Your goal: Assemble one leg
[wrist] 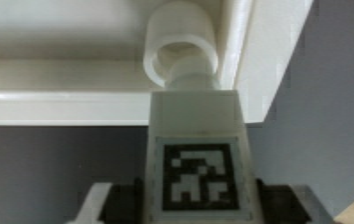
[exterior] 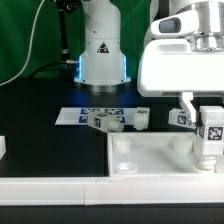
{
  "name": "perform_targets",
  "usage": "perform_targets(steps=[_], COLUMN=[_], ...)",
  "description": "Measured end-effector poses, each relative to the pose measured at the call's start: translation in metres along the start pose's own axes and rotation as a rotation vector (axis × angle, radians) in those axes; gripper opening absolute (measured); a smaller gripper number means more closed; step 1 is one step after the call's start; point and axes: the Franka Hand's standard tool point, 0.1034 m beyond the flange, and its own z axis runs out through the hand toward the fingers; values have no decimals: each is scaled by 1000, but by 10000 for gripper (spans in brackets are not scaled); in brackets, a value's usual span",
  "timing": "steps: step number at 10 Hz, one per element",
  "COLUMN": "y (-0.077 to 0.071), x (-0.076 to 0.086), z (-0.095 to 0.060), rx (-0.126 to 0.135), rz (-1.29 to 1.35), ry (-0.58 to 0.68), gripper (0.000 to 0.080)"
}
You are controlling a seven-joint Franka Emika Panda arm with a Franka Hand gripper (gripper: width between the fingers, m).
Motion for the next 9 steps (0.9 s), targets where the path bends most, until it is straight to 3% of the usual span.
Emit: perform_targets(steps=[9], y=[4], x=[-4], z=[6], rx=[-9], rz=[-16], ry=[35], gripper=[287])
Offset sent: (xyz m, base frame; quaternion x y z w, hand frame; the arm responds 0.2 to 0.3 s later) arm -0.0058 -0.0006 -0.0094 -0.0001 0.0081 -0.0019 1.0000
